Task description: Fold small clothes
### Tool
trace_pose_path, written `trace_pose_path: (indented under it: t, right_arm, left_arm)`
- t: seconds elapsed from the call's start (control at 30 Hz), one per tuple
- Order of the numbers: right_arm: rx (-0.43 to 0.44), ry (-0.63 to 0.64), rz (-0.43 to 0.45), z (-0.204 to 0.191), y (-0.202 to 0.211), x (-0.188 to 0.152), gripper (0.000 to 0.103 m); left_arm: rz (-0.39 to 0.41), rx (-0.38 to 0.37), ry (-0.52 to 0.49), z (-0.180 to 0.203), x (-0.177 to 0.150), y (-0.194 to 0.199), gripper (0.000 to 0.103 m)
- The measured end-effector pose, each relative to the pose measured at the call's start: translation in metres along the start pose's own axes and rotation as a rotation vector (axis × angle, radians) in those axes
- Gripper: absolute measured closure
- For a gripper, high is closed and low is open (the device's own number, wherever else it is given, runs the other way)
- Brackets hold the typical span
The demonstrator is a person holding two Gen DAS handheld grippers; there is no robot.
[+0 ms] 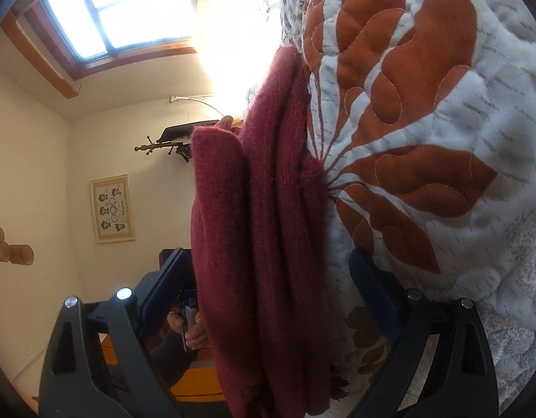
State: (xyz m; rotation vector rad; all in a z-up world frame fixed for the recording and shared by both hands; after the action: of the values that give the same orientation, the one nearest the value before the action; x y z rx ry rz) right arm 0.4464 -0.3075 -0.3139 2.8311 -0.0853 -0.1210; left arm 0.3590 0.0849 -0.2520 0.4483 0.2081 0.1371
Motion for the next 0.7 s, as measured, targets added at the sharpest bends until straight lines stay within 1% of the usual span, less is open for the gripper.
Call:
trace_pose_path:
  t: [0.1,0.17,0.2,0.23,0.27,0.3,0.33,0.37,0.4,0.43,0.47,0.53,0.57,0.6,0.63,0.67,0.7]
  right_arm:
    - [-0.007,0.018,0.006,-0.01,-0.006,0.003,0.01]
    - [0.0,0.055,0.006,-0.023,-0.006,0.001,0.01]
    - [0.042,0.068,0.004,-0.03,-0.006,0.001,0.011]
    - [0.061,0.084,0.003,-0.036,-0.008,0.002,0.011]
    - [0.054,0.093,0.0,-0.038,-0.01,0.004,0.011]
    - [0.028,0.086,-0.004,-0.034,-0.014,0.008,0.012]
    - [0.013,0.067,-0.009,-0.028,-0.017,0.011,0.016]
    - [0.012,0.047,-0.013,-0.021,-0.02,0.01,0.019]
    - [0.024,0.041,-0.008,-0.021,-0.021,0.01,0.019]
    - [0.037,0.051,-0.003,-0.025,-0.023,0.01,0.019]
    - [0.049,0.068,-0.003,-0.031,-0.025,0.009,0.02]
    - [0.037,0.094,-0.013,-0.038,-0.03,0.007,0.023]
    - [0.02,0.089,-0.018,-0.037,-0.032,0.009,0.031]
    - [0.007,0.07,-0.019,-0.033,-0.034,0.011,0.038]
    - [0.003,0.05,-0.017,-0.029,-0.035,0.012,0.047]
    - [-0.002,0.048,-0.011,-0.029,-0.035,0.012,0.052]
    - [-0.016,0.056,-0.005,-0.031,-0.034,0.01,0.054]
  left_arm:
    - [-0.032,-0.017,-0.011,0.007,0.001,-0.009,0.009]
    - [-0.054,-0.012,-0.038,0.014,0.0,-0.013,0.007]
    - [-0.073,-0.01,-0.062,0.016,-0.001,-0.015,0.006]
    - [-0.087,-0.007,-0.073,0.015,-0.001,-0.017,0.006]
    - [-0.093,-0.007,-0.07,0.012,0.0,-0.019,0.006]
    - [-0.092,-0.012,-0.055,0.009,0.003,-0.021,0.006]
    - [-0.09,-0.019,-0.033,0.006,0.006,-0.024,0.006]
    - [-0.087,-0.021,-0.012,0.005,0.009,-0.027,0.006]
    - [-0.088,-0.017,-0.005,0.007,0.011,-0.03,0.006]
    - [-0.088,0.01,-0.008,0.012,0.011,-0.034,0.005]
    - [-0.093,0.058,-0.023,0.02,0.009,-0.039,0.005]
    - [-0.125,0.111,-0.103,0.044,0.002,-0.049,0.006]
    - [-0.127,0.121,-0.119,0.048,0.002,-0.052,0.006]
    - [-0.128,0.117,-0.095,0.045,0.005,-0.054,0.007]
    - [-0.126,0.112,-0.049,0.037,0.009,-0.054,0.016]
    - [-0.126,0.12,-0.005,0.028,0.012,-0.054,0.026]
    - [-0.133,0.113,0.025,0.021,0.015,-0.052,0.043]
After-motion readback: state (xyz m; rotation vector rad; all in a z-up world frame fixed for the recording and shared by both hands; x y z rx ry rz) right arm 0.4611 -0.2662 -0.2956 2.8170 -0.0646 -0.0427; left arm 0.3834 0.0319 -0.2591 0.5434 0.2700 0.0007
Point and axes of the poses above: each gripper's, at about its wrist camera, not at the fingertips, and y roughly against the way its jaws point, z to its right, x to its top, the point moved 1 cm from there along -y, roughly the way its jaws point, and after that the axes turned 4 degrees about y, right-handed, at the moved point
